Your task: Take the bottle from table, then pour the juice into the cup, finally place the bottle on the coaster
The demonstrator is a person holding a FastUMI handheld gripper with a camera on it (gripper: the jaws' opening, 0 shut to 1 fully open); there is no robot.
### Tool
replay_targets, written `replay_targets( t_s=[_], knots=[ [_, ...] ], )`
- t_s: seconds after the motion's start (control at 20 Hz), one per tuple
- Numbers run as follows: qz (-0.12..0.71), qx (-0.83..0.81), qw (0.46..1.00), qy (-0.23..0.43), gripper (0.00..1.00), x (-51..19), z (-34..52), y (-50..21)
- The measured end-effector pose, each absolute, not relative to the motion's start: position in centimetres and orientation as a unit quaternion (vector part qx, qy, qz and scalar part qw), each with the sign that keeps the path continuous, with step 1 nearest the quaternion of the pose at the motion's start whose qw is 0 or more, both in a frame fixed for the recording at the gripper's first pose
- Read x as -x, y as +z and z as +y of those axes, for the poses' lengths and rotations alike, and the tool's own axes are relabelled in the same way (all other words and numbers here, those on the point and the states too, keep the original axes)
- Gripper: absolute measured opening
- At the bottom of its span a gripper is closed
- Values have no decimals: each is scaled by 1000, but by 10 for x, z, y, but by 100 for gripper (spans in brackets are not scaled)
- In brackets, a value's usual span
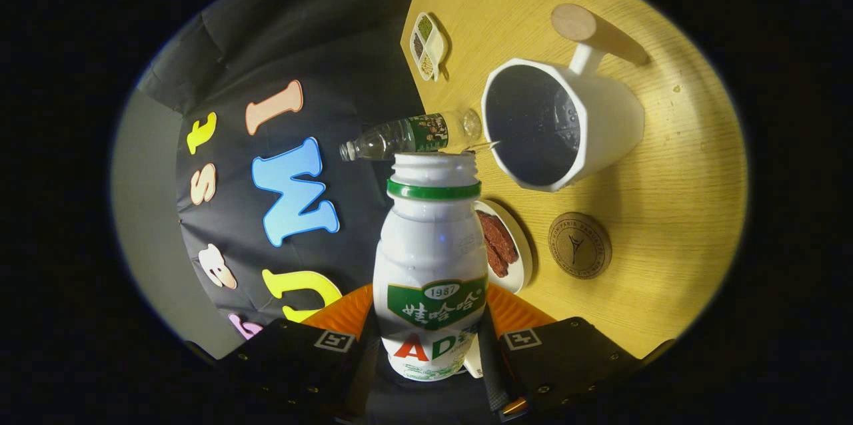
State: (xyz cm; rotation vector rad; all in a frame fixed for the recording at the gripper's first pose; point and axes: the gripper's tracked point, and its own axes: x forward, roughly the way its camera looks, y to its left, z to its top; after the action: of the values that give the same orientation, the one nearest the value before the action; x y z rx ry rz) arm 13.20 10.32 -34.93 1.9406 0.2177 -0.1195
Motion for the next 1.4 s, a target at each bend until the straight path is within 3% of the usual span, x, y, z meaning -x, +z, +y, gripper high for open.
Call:
replay_targets(
  t_s=[1.4],
  knots=[
    [75, -837, 539, -53, 66, -131, 91, -351]
  ],
)
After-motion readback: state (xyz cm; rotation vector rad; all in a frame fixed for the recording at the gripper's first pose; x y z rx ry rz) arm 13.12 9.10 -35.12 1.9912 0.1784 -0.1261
